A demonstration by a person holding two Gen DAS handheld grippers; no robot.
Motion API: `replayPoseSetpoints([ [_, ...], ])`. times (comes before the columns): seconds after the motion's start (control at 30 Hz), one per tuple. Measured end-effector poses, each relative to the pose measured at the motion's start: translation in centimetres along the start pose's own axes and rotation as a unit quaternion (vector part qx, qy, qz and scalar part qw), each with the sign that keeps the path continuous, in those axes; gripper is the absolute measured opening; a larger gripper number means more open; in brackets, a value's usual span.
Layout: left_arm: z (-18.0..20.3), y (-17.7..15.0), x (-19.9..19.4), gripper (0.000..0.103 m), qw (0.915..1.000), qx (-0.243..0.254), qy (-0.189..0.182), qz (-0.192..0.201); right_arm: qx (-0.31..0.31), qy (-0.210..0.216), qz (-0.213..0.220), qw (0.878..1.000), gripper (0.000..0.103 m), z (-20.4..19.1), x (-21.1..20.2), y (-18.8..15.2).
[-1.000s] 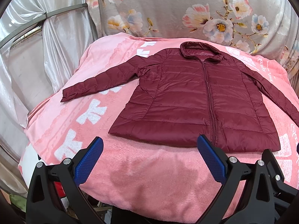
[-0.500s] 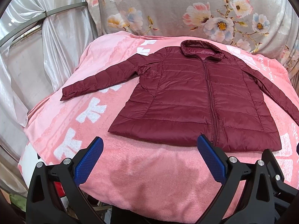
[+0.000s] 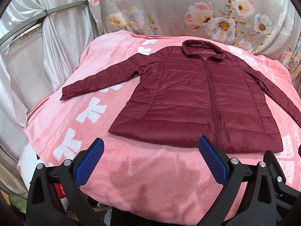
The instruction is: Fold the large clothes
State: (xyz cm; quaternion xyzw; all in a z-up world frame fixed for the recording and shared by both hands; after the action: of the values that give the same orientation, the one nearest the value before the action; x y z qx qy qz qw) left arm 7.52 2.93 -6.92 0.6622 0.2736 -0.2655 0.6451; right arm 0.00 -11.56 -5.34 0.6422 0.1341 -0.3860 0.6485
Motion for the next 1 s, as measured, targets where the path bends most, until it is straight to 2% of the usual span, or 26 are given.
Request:
replayPoseSetpoints([
  [1.0,-0.22,-0.02,0.04,0.098,1.0,0.0,-0.001,-0.001,0.0,0.0,-0.001,1.0,0.098,-0.1,0.13,-0.08],
])
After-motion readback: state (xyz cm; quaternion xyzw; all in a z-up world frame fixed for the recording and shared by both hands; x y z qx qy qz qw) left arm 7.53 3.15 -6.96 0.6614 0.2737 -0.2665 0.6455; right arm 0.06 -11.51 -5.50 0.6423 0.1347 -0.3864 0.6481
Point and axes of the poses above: each gripper's, at about its wrist camera, not at the fingertips, and x roughly the way its jaws point, z to its right, y to its top, the point moved 9 cm from there along x, roughly the way its jaws point, and after that the axes turned 7 degrees about -x, right-handed, at the moved point
